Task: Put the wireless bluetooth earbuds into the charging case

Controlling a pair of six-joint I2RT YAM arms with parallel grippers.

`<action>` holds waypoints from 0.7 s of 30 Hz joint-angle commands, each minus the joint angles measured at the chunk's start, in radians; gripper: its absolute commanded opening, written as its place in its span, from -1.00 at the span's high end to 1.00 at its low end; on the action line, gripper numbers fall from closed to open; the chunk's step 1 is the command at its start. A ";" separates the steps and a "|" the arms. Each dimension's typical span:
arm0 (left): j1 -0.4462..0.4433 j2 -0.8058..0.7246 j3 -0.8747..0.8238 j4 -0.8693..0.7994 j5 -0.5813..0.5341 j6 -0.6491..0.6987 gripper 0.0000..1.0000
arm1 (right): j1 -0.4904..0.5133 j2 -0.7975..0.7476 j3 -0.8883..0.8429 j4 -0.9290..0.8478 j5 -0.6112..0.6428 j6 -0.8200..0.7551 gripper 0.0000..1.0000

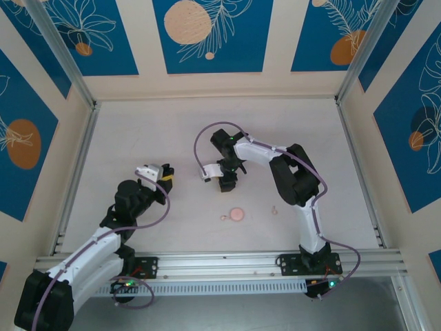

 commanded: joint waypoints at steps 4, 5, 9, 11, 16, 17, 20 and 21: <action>0.013 0.008 0.029 0.020 0.022 0.022 0.74 | 0.003 0.006 0.003 -0.050 0.022 0.036 -0.03; 0.013 0.009 0.031 0.021 0.023 0.022 0.74 | 0.003 0.006 0.001 -0.054 0.028 0.044 -0.02; 0.013 0.010 0.031 0.021 0.025 0.022 0.74 | 0.003 -0.005 -0.014 -0.069 0.043 0.079 0.03; 0.013 0.010 0.031 0.020 0.026 0.022 0.74 | 0.005 -0.019 -0.033 -0.073 0.050 0.099 0.04; 0.013 0.014 0.032 0.022 0.027 0.023 0.74 | 0.009 -0.068 -0.084 -0.077 0.065 0.140 0.04; 0.013 0.017 0.032 0.023 0.028 0.023 0.74 | 0.009 -0.077 -0.094 -0.076 0.067 0.149 0.04; 0.013 0.022 0.035 0.025 0.029 0.023 0.74 | 0.014 -0.099 -0.119 -0.076 0.067 0.169 0.04; 0.013 0.025 0.035 0.028 0.029 0.024 0.74 | 0.017 -0.107 -0.127 -0.077 0.063 0.175 0.05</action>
